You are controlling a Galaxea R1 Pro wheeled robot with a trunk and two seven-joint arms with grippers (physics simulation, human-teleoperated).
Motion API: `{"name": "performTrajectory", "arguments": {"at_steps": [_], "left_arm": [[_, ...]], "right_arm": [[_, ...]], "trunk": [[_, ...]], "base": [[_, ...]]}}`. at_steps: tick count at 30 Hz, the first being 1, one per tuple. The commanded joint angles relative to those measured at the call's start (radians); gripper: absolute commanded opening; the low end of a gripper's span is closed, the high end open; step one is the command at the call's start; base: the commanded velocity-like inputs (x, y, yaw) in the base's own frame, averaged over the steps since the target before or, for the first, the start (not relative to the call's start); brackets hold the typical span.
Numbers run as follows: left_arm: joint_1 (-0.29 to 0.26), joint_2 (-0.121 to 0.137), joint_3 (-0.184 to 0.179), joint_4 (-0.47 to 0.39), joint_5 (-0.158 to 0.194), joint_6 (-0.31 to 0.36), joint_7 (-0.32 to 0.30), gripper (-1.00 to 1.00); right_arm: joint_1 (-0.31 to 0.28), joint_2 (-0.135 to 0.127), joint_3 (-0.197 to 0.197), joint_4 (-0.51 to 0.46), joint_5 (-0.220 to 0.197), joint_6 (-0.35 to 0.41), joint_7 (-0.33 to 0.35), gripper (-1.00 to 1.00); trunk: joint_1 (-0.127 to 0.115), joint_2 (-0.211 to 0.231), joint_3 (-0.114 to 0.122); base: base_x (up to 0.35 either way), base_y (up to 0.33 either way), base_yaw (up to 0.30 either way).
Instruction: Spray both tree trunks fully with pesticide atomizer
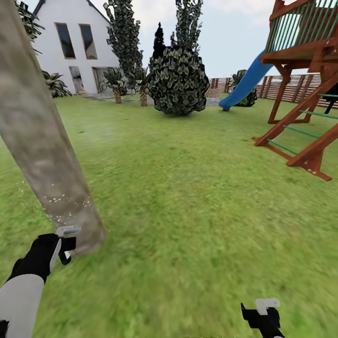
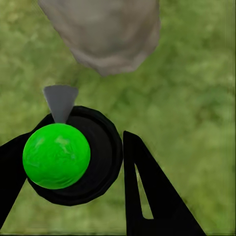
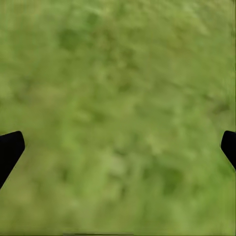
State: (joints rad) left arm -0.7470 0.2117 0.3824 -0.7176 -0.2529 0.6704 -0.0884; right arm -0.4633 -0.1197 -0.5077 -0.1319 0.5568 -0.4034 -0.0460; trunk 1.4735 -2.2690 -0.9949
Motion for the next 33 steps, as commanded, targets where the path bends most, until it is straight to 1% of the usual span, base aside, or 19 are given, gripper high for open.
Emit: {"name": "performTrajectory", "arguments": {"at_steps": [1, 5, 7, 10, 13, 15, 18, 22, 24, 33], "left_arm": [[0.0, 0.0, 0.001, -0.002, 0.0, 0.0, 0.0, -1.0], [-0.002, 0.009, 0.002, -0.015, 0.002, 0.004, -0.001, -1.0], [-0.007, 0.003, -0.001, -0.014, 0.002, 0.005, 0.0, -1.0], [-0.016, 0.006, -0.007, -0.016, 0.0, 0.012, 0.002, -1.0], [-0.016, -0.001, -0.01, -0.024, 0.0, 0.009, 0.001, -1.0], [-0.01, -0.003, -0.01, -0.061, 0.0, 0.012, 0.001, -1.0], [-0.005, -0.003, -0.011, -0.084, 0.0, 0.014, 0.002, -1.0], [-0.006, -0.002, -0.01, -0.087, -0.002, 0.015, 0.002, -1.0], [-0.006, -0.002, -0.011, -0.102, -0.002, 0.015, 0.003, -1.0], [-0.006, -0.004, -0.008, -0.115, 0.0, 0.015, 0.003, -1.0]], "right_arm": [[0.0, 0.0, 0.0, 0.0, 0.0, 0.0, 0.0, 1.0], [0.0, 0.001, 0.0, 0.001, 0.0, 0.0, 0.0, 1.0], [0.0, 0.001, 0.0, 0.002, 0.0, 0.0, 0.0, 1.0], [0.0, 0.001, 0.0, 0.002, 0.0, 0.0, 0.001, 1.0], [0.0, 0.0, 0.0, 0.002, 0.0, 0.0, 0.001, 1.0], [0.0, 0.0, 0.0, 0.001, 0.0, 0.0, 0.002, 1.0], [0.0, 0.0, 0.0, 0.002, 0.0, 0.0, 0.002, 1.0], [0.0, 0.0, 0.0, 0.001, 0.0, 0.0, 0.002, 1.0], [0.0, 0.0, 0.0, 0.001, 0.0, 0.0, 0.002, 1.0], [0.0, 0.0, 0.0, 0.001, 0.0, 0.0, 0.001, 1.0]], "trunk": [[0.0, 0.0, 0.001], [0.0, 0.0, 0.005], [0.0, 0.0, 0.007], [0.0, 0.0, 0.01], [0.0, 0.0, 0.011], [0.0, 0.0, 0.011], [0.0, 0.0, 0.011], [0.0, 0.0, 0.011], [0.0, 0.0, 0.013], [0.0, 0.0, 0.025]], "base": [[-0.085, -0.032, 0.23], [-0.017, -0.007, 0.229], [-0.001, -0.001, 0.228], [0.0, 0.0, 0.223], [0.027, -0.023, 0.084], [0.164, -0.159, 0.01], [0.194, -0.192, 0.002], [0.193, -0.208, 0.0], [0.148, -0.238, 0.061], [0.16, -0.24, 0.143]]}}
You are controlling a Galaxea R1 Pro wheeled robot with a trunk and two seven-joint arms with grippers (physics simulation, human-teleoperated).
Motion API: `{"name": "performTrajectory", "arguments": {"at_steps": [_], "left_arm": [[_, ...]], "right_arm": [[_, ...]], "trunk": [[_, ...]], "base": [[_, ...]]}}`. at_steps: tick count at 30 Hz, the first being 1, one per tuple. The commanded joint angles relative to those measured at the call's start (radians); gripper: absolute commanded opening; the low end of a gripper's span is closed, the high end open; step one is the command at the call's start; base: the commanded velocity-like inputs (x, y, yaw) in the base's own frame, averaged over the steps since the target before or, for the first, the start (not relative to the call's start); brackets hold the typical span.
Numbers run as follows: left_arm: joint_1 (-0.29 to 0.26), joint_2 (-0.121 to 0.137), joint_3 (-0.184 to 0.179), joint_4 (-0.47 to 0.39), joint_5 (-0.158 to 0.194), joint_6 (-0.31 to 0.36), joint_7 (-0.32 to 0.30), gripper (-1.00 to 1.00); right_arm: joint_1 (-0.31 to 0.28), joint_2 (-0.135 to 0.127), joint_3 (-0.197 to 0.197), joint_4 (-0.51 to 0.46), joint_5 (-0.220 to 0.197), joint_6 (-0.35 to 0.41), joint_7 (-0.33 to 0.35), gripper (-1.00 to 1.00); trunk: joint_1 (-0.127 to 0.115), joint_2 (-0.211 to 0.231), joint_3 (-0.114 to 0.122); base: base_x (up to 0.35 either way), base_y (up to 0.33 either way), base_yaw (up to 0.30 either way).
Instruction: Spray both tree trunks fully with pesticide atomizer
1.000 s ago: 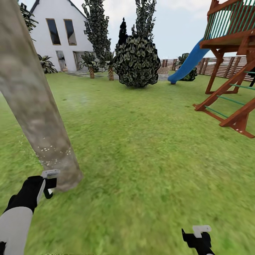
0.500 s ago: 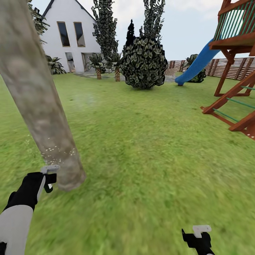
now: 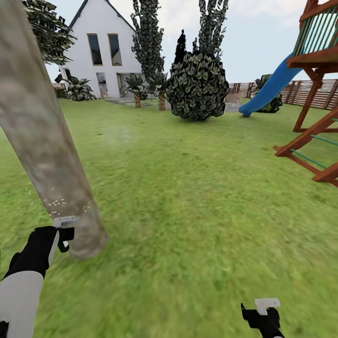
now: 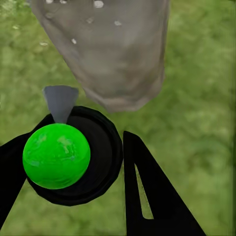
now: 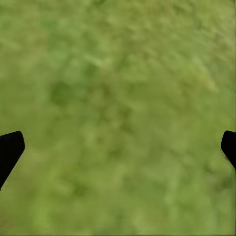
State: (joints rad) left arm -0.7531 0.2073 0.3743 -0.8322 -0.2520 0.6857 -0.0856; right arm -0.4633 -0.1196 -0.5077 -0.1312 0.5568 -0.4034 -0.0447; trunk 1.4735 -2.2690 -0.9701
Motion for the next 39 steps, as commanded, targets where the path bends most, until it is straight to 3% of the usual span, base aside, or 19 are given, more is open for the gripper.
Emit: {"name": "performTrajectory", "arguments": {"at_steps": [1, 12, 19, 25, 29, 39], "left_arm": [[0.0, 0.0, 0.0, 0.0, -0.001, 0.0, 0.0, -1.0], [0.001, 0.001, 0.002, 0.001, -0.002, 0.0, 0.001, -1.0], [0.003, 0.002, 0.004, 0.015, -0.001, -0.001, 0.008, -1.0], [0.005, 0.003, 0.003, 0.102, -0.001, -0.013, 0.013, -1.0], [0.005, 0.007, 0.006, 0.098, -0.006, -0.014, 0.015, -1.0], [0.005, 0.008, 0.002, 0.096, -0.012, -0.015, 0.039, -1.0]], "right_arm": [[0.0, 0.0, 0.0, 0.0, 0.0, 0.0, 0.0, 1.0], [0.0, 0.0, 0.0, -0.001, 0.0, 0.0, 0.0, 1.0], [0.0, 0.0, 0.0, -0.001, 0.0, 0.0, 0.0, 1.0], [0.0, 0.0, 0.0, -0.001, 0.0, 0.0, 0.0, 1.0], [0.0, 0.0, 0.0, -0.001, 0.0, 0.0, 0.0, 1.0], [0.0, -0.002, 0.0, -0.001, 0.0, 0.0, -0.001, 1.0]], "trunk": [[0.0, 0.0, 0.001], [0.0, 0.0, 0.001], [0.0, 0.0, 0.001], [0.0, 0.0, 0.002], [0.0, 0.0, 0.004], [0.0, 0.0, 0.004]], "base": [[0.231, -0.2, 0.138], [0.155, -0.236, 0.024], [0.084, -0.269, 0.254], [0.091, -0.269, 0.276], [0.096, -0.269, 0.27], [0.097, -0.269, 0.017]]}}
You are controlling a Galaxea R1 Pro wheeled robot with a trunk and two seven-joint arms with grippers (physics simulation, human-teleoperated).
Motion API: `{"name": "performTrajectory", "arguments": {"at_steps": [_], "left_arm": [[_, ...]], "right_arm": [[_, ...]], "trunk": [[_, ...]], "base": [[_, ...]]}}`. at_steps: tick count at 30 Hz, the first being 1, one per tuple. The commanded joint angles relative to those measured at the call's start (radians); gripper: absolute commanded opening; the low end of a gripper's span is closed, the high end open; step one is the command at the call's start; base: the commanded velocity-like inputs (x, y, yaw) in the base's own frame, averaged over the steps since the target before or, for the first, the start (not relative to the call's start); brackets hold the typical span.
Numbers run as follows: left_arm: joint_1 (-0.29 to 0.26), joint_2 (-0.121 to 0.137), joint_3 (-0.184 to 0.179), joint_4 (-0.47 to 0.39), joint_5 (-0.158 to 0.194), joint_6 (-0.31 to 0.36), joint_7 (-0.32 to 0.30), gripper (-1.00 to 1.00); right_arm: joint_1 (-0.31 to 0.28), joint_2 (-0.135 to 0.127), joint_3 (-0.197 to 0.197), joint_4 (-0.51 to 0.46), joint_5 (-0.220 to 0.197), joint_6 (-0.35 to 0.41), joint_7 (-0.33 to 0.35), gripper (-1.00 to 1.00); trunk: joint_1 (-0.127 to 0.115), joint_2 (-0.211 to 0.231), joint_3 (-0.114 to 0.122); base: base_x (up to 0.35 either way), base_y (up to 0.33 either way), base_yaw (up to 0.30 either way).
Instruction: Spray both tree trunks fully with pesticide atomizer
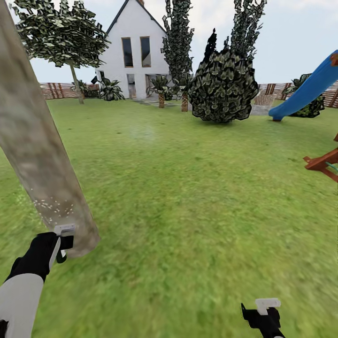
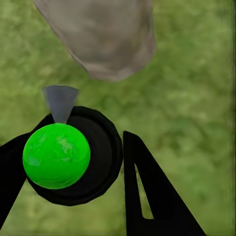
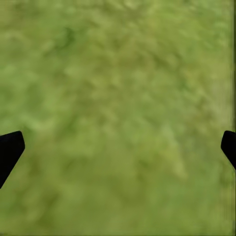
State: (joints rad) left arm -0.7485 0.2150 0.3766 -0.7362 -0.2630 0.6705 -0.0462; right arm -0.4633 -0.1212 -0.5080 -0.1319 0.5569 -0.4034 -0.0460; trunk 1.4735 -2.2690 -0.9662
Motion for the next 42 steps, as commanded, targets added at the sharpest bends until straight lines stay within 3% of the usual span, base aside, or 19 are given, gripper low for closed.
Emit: {"name": "performTrajectory", "arguments": {"at_steps": [1, 6, 20, 23, 25, 26, 28, 30, 32, 38, 42], "left_arm": [[0.0, 0.0, 0.001, 0.0, 0.0, 0.0, 0.0, -1.0], [0.0, 0.0, 0.003, 0.0, 0.0, 0.0, 0.0, -1.0], [-0.008, 0.009, 0.0, -0.003, -0.001, 0.008, -0.003, -1.0], [-0.009, 0.009, -0.005, -0.096, -0.002, 0.019, -0.005, -1.0], [-0.015, 0.009, -0.005, -0.143, -0.002, 0.061, -0.006, -1.0], [-0.029, 0.007, -0.006, -0.183, 0.002, 0.149, -0.008, -1.0], [-0.066, -0.002, -0.007, -0.214, 0.003, 0.212, -0.015, -1.0], [-0.077, -0.003, -0.028, -0.22, 0.002, 0.222, -0.014, -1.0], [-0.074, 0.001, -0.08, -0.271, 0.0, 0.226, -0.012, -1.0], [-0.07, -0.004, -0.09, -0.321, 0.001, 0.233, -0.012, -1.0], [-0.069, -0.005, -0.089, -0.311, 0.004, 0.296, -0.016, -1.0]], "right_arm": [[0.0, 0.0, 0.0, 0.0, 0.0, 0.0, 0.0, 1.0], [0.0, 0.0, 0.0, 0.0, 0.0, 0.0, 0.0, 1.0], [0.0, 0.001, 0.0, 0.0, 0.0, 0.0, 0.0, 1.0], [0.0, 0.001, 0.0, 0.0, 0.0, 0.0, 0.0, 1.0], [0.0, 0.001, 0.0, 0.0, 0.0, 0.0, 0.0, 1.0], [0.0, 0.002, 0.0, 0.0, 0.0, 0.0, 0.0, 1.0], [0.0, 0.002, 0.0, 0.0, 0.0, 0.0, 0.0, 1.0], [0.0, 0.0, 0.0, 0.0, 0.0, 0.0, 0.0, 1.0], [0.0, 0.0, 0.0, 0.0, 0.0, 0.0, 0.0, 1.0], [0.0, 0.0, -0.001, -0.001, 0.0, 0.0, 0.0, 1.0], [0.0, 0.0, -0.001, -0.002, 0.0, 0.0, 0.0, 1.0]], "trunk": [[0.0, 0.0, 0.0], [0.0, 0.0, 0.0], [0.0, 0.0, 0.0], [0.0, 0.0, 0.0], [0.0, 0.0, 0.0], [0.0, 0.0, 0.0], [0.0, 0.0, 0.0], [0.0, 0.0, 0.0], [0.0, 0.0, 0.0], [0.0, 0.0, 0.0], [0.0, 0.0, 0.0]], "base": [[0.106, -0.269, 0.0], [0.112, -0.269, 0.032], [0.091, -0.268, 0.267], [-0.043, -0.068, 0.276], [-0.005, -0.008, 0.276], [-0.001, -0.001, 0.276], [0.0, 0.0, 0.251], [0.0, 0.0, 0.119], [0.0, 0.0, 0.017], [0.238, -0.059, 0.001], [0.293, -0.129, 0.0]]}}
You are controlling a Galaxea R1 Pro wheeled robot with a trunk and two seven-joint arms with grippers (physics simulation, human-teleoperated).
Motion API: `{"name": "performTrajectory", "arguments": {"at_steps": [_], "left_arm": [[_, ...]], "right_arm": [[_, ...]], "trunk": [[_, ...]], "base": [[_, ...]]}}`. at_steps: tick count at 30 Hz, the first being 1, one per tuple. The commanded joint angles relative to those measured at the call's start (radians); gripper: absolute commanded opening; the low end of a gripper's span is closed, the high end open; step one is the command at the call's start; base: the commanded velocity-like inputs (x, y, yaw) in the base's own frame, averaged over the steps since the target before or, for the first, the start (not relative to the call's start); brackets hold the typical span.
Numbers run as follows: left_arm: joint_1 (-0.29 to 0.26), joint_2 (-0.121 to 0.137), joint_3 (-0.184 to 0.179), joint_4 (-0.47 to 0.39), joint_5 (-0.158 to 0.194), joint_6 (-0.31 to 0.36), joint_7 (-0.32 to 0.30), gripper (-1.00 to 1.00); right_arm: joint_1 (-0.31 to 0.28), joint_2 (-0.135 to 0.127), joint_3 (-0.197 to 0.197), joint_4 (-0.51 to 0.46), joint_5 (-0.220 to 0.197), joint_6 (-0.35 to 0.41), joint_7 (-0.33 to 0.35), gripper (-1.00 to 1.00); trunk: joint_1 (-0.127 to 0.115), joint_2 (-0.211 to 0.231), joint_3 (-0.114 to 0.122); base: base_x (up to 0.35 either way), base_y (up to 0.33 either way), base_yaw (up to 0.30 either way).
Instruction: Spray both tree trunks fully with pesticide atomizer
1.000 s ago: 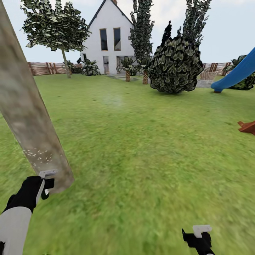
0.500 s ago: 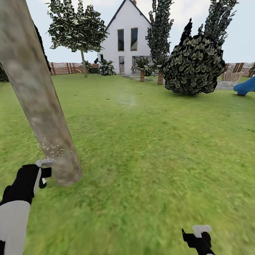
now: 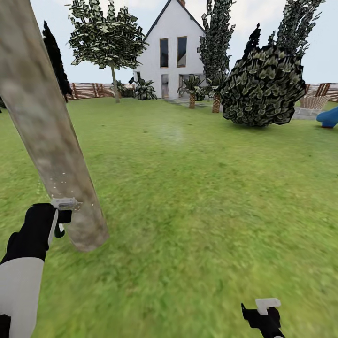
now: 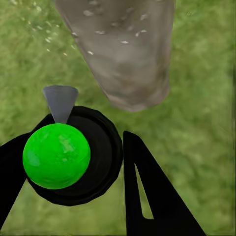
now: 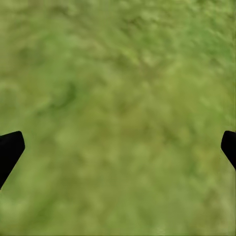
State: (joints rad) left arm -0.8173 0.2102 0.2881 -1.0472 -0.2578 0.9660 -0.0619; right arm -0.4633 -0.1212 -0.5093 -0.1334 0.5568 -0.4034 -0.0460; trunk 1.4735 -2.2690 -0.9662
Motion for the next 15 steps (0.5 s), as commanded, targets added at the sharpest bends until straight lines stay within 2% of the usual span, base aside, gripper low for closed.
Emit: {"name": "performTrajectory", "arguments": {"at_steps": [1, 9, 15], "left_arm": [[0.0, 0.0, 0.002, 0.002, 0.0, 0.003, 0.0, -1.0], [0.001, 0.0, 0.004, 0.009, 0.006, 0.005, -0.013, -1.0], [0.018, 0.0, 0.005, 0.038, 0.006, 0.0, -0.02, -1.0]], "right_arm": [[0.0, 0.0, 0.0, 0.0, 0.0, 0.0, 0.0, 1.0], [0.0, 0.0, 0.0, 0.0, 0.0, 0.0, 0.001, 1.0], [0.0, 0.001, 0.001, 0.0, 0.0, 0.0, 0.0, 1.0]], "trunk": [[0.0, 0.0, 0.0], [0.0, 0.0, 0.0], [0.0, 0.0, 0.0]], "base": [[0.281, -0.156, 0.0], [0.189, -0.215, 0.002], [0.019, -0.269, 0.216]]}}
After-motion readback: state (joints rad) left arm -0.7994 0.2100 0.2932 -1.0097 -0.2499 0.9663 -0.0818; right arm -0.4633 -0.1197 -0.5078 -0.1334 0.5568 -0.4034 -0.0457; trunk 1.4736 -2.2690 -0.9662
